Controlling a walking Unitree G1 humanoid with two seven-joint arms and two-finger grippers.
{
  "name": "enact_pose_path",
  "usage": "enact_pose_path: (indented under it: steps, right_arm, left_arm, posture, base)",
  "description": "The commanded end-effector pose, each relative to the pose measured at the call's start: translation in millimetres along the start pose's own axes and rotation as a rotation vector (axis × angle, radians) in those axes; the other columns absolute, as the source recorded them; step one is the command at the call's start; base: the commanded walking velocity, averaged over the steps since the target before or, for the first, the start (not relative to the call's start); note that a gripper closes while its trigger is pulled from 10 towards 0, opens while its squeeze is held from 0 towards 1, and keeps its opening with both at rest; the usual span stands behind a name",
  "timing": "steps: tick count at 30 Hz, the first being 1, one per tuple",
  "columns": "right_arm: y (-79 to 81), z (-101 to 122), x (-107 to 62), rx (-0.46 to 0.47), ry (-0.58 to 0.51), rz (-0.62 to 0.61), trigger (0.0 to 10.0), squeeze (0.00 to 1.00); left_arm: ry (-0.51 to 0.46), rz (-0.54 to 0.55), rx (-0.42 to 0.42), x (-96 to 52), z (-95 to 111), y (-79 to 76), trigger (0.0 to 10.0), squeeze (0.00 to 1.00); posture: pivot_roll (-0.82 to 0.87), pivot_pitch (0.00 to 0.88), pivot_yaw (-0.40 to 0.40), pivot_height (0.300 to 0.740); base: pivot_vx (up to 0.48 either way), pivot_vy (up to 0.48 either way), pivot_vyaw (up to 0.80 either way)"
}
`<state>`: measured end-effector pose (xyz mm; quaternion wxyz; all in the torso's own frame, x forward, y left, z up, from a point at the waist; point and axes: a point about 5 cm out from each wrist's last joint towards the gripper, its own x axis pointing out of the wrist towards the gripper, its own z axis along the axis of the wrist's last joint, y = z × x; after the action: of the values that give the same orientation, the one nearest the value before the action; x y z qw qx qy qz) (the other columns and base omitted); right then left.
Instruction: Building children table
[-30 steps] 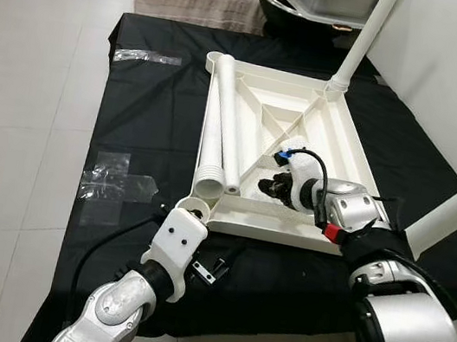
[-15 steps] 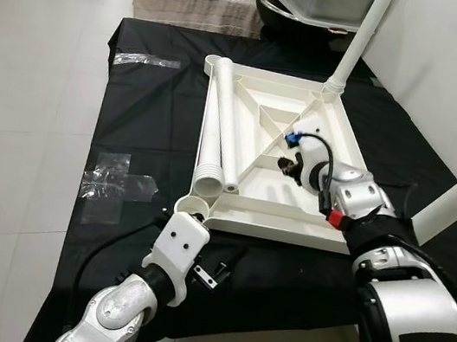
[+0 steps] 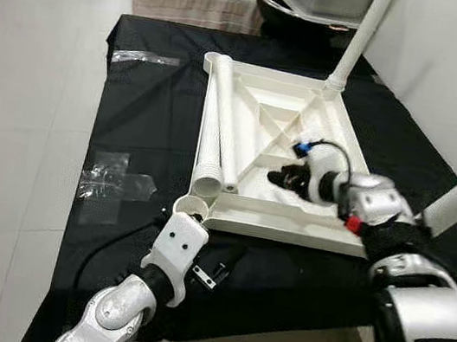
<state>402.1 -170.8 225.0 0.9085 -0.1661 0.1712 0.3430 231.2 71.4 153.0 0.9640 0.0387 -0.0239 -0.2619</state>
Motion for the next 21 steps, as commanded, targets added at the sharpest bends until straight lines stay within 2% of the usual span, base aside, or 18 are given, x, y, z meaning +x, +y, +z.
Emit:
enact_pose_path:
  steps: [1,3,6,10,14,16,21]
  right_arm:
    - [5.6,3,-2.0,-0.046,-0.006,0.109,10.0,0.00]
    - [13.7,1,-4.8,-0.121,0.023,0.236,10.0,0.00]
    - [17.9,-2,-5.2,-0.168,0.050,0.287,10.0,0.00]
    - [22.9,-6,0.8,-0.192,0.087,0.295,10.0,0.00]
    - [27.7,-11,10.2,-0.264,0.150,0.288,10.0,0.00]
    - [31.9,-10,15.0,-0.328,0.179,0.302,10.0,0.00]
    - [38.7,-5,17.6,-0.399,0.203,0.364,10.0,0.00]
  left_arm:
    - [0.010,-0.008,-0.001,-0.8,-2,-3.3,10.0,0.00]
    - [0.012,-0.007,-0.005,-1.1,-2,-3.8,10.0,0.00]
    - [0.010,-0.006,-0.006,-1.2,-2,-4.2,10.0,0.00]
    - [0.009,-0.004,-0.007,-1.6,-1,-4.1,10.0,0.00]
    - [0.008,-0.005,-0.008,-2.3,-1,-4.9,10.0,0.00]
    - [0.008,-0.002,-0.010,-3.0,-1,-4.9,10.0,0.00]
    - [0.012,0.001,-0.012,-4.1,-2,-5.4,10.0,0.00]
  posture:
    - [0.02,0.120,-0.117,0.740]
    - [0.02,0.123,-0.118,0.740]
    - [0.02,0.122,-0.122,0.740]
    - [0.02,0.125,-0.124,0.740]
    - [0.02,0.126,-0.126,0.740]
    - [0.02,0.128,-0.133,0.740]
    - [0.01,0.128,-0.139,0.740]
  base:
    - [0.000,0.000,0.00]
    - [0.000,0.000,0.00]
    - [0.000,0.000,0.00]
    - [0.000,0.000,0.00]
    - [0.000,0.000,0.00]
    - [0.000,0.000,0.00]
    - [0.000,0.000,0.00]
